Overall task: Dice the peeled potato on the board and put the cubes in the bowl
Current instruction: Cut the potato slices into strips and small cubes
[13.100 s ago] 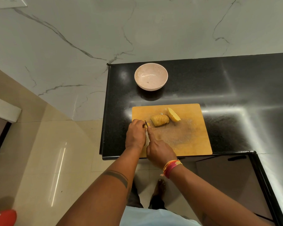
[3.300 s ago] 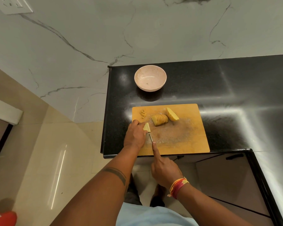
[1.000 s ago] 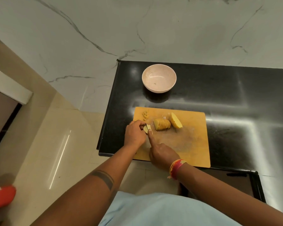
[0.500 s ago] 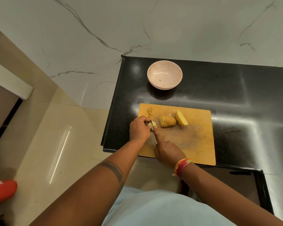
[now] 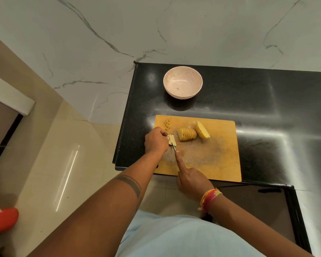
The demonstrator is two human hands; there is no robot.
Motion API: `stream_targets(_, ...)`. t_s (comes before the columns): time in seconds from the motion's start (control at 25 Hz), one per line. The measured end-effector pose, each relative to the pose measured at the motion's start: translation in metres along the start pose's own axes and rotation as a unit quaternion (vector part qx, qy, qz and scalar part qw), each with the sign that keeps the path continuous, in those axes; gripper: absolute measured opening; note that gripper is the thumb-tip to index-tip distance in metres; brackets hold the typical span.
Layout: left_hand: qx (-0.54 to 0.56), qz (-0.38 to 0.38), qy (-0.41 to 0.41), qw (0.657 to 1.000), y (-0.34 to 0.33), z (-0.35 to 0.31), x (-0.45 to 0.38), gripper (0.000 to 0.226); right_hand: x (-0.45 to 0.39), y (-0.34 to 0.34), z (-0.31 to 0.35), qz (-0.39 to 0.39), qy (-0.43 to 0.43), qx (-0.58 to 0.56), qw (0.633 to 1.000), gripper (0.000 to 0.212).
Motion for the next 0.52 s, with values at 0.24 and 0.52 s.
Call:
stream_targets(0.24, -0.005, 0.004, 0.009, 1.0, 0.002, 0.004, 0.005, 0.01, 0.008, 0.0, 0.001, 0.014, 0.002, -0.02, 1.0, 0.083)
stream_targets(0.52, -0.011, -0.005, 0.015, 1.0, 0.001, 0.003, 0.006, 0.009, 0.01, 0.001, 0.0, 0.025, 0.004, -0.035, 0.999, 0.08)
Point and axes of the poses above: each hand's wrist, its own x-axis away from the middle knuckle, its own y-axis out of the back of the hand, z = x × y, the point moved 7 cm from there along -x, towards the middle knuckle, and after that the axes turned 15 degrees about z, right-handed, at the moved point
